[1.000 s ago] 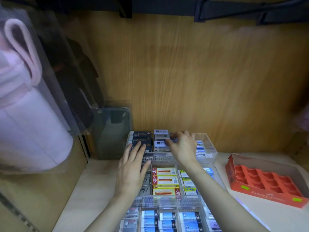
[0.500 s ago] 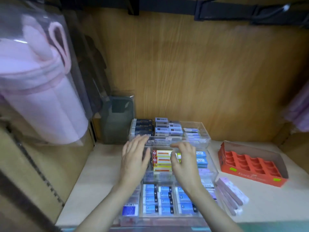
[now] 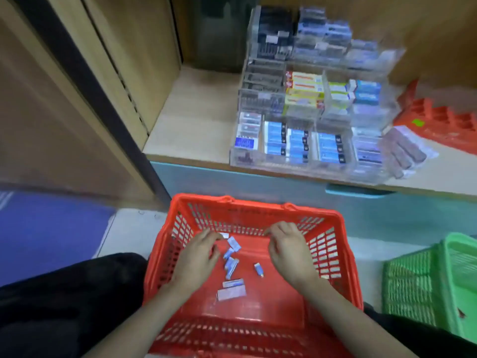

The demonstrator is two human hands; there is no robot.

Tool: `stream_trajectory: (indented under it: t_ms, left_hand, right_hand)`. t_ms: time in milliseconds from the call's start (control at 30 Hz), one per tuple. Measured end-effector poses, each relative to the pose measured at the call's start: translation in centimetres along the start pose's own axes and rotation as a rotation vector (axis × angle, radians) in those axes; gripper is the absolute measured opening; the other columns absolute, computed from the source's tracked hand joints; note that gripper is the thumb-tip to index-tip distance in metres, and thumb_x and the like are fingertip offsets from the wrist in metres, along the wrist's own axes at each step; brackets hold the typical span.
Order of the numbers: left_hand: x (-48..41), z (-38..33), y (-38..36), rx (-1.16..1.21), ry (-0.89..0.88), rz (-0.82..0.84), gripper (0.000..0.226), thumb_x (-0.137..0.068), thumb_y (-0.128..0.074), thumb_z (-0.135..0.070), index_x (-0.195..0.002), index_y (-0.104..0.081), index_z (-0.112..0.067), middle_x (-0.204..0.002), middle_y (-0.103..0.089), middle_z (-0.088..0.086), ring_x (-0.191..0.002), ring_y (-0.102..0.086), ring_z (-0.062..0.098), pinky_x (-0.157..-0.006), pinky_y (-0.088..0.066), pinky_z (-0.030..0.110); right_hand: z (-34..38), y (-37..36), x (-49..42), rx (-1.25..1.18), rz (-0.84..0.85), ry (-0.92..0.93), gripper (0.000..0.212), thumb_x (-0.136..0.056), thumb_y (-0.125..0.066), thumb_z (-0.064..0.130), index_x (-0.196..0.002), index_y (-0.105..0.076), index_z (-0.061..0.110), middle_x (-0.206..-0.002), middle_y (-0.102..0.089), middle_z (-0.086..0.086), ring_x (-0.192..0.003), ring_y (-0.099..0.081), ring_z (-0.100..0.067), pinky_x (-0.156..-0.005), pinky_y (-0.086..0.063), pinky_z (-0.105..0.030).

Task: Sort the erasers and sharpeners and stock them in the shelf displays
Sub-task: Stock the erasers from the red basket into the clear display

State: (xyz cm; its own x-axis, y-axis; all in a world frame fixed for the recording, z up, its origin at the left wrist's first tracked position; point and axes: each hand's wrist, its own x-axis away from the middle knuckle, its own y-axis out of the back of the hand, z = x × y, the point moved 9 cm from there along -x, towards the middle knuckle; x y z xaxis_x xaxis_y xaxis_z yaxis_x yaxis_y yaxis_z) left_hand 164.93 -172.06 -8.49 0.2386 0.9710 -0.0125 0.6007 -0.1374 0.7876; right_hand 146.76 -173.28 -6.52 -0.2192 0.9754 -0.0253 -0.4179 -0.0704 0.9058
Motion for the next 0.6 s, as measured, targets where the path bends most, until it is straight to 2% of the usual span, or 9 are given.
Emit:
stream_trajectory:
  t_ms: [133, 200, 300, 400, 433, 500, 533, 600]
  left_hand:
    - [2.2, 5.8, -6.8, -0.126, 0.147, 0.243, 0.024, -0.085, -0.051, -0.019, -0.105, -0.061, -0.011, -0.104, -0.061, 0.008, -0.095, -0.063, 0.029, -0.077, -0.049, 0.036]
    - [3.0, 7.0, -10.0, -0.179, 0.141, 0.345, 0.028, -0.088, -0.055, -0.020, -0.115, -0.058, -0.012, -0.115, -0.056, 0.008, -0.104, -0.060, 0.030, -0.081, -0.050, 0.038]
    - [4.1, 7.8, -14.1, -0.170, 0.145, 0.450, 0.037, -0.089, -0.058, -0.031, -0.122, -0.053, -0.016, -0.121, -0.052, 0.004, -0.114, -0.053, 0.024, -0.088, -0.044, 0.035]
    - [5.3, 9.0, -18.3, -0.240, 0.113, 0.613, 0.056, -0.083, -0.062, -0.043, -0.130, -0.047, -0.016, -0.126, -0.048, 0.004, -0.119, -0.047, 0.023, -0.093, -0.040, 0.034]
    - [5.6, 9.5, -19.4, -0.268, 0.104, 0.662, 0.064, -0.076, -0.068, -0.046, -0.129, -0.049, -0.015, -0.124, -0.050, 0.006, -0.116, -0.050, 0.025, -0.091, -0.042, 0.035]
    - [6.0, 10.5, -21.3, -0.327, 0.083, 0.698, 0.075, -0.052, -0.080, -0.051, -0.114, -0.060, -0.015, -0.109, -0.057, 0.007, -0.099, -0.060, 0.027, -0.075, -0.050, 0.036]
    - [6.0, 10.9, -21.9, -0.354, 0.088, 0.664, 0.069, -0.047, -0.080, -0.050, -0.105, -0.063, -0.016, -0.102, -0.059, 0.006, -0.089, -0.062, 0.026, -0.066, -0.052, 0.034]
    - [5.4, 10.6, -22.1, -0.406, 0.083, 0.535, 0.039, -0.062, -0.060, -0.039, -0.094, -0.064, -0.018, -0.093, -0.060, 0.006, -0.078, -0.062, 0.026, -0.057, -0.049, 0.033]
  right_hand:
    - [-5.9, -11.0, 3.5, -0.128, 0.306, -0.338, 0.029, -0.085, -0.054, 0.008, -0.113, -0.059, 0.010, -0.113, -0.056, -0.013, -0.108, -0.054, -0.033, -0.092, -0.041, -0.036]
    - [-7.3, -15.5, 5.6, -0.147, 0.419, -0.412, 0.038, -0.085, -0.055, 0.010, -0.123, -0.053, 0.011, -0.119, -0.052, -0.013, -0.112, -0.052, -0.033, -0.095, -0.041, -0.036]
    - [-8.3, -20.1, 8.4, -0.140, 0.526, -0.455, 0.056, -0.088, -0.054, 0.018, -0.141, -0.037, 0.016, -0.121, -0.047, -0.013, -0.113, -0.049, -0.034, -0.098, -0.041, -0.040]
    - [-9.5, -22.1, 8.7, -0.022, 0.532, -0.422, 0.062, -0.089, -0.056, 0.028, -0.145, -0.030, 0.018, -0.130, -0.039, -0.013, -0.115, -0.045, -0.034, -0.097, -0.041, -0.042]
    - [-10.0, -22.3, 8.4, 0.003, 0.523, -0.422, 0.063, -0.088, -0.058, 0.031, -0.143, -0.031, 0.018, -0.133, -0.037, -0.013, -0.116, -0.044, -0.034, -0.097, -0.041, -0.042]
    - [-11.4, -22.6, 7.8, 0.000, 0.478, -0.475, 0.063, -0.086, -0.061, 0.037, -0.141, -0.034, 0.020, -0.133, -0.037, -0.013, -0.117, -0.043, -0.033, -0.098, -0.039, -0.042]
    - [-12.0, -22.6, 7.6, -0.023, 0.438, -0.517, 0.063, -0.086, -0.061, 0.039, -0.141, -0.036, 0.020, -0.131, -0.039, -0.014, -0.115, -0.042, -0.033, -0.097, -0.037, -0.041]
    - [-12.6, -22.8, 7.2, -0.044, 0.374, -0.574, 0.060, -0.087, -0.061, 0.040, -0.138, -0.040, 0.015, -0.126, -0.042, -0.016, -0.113, -0.042, -0.036, -0.097, -0.034, -0.042]
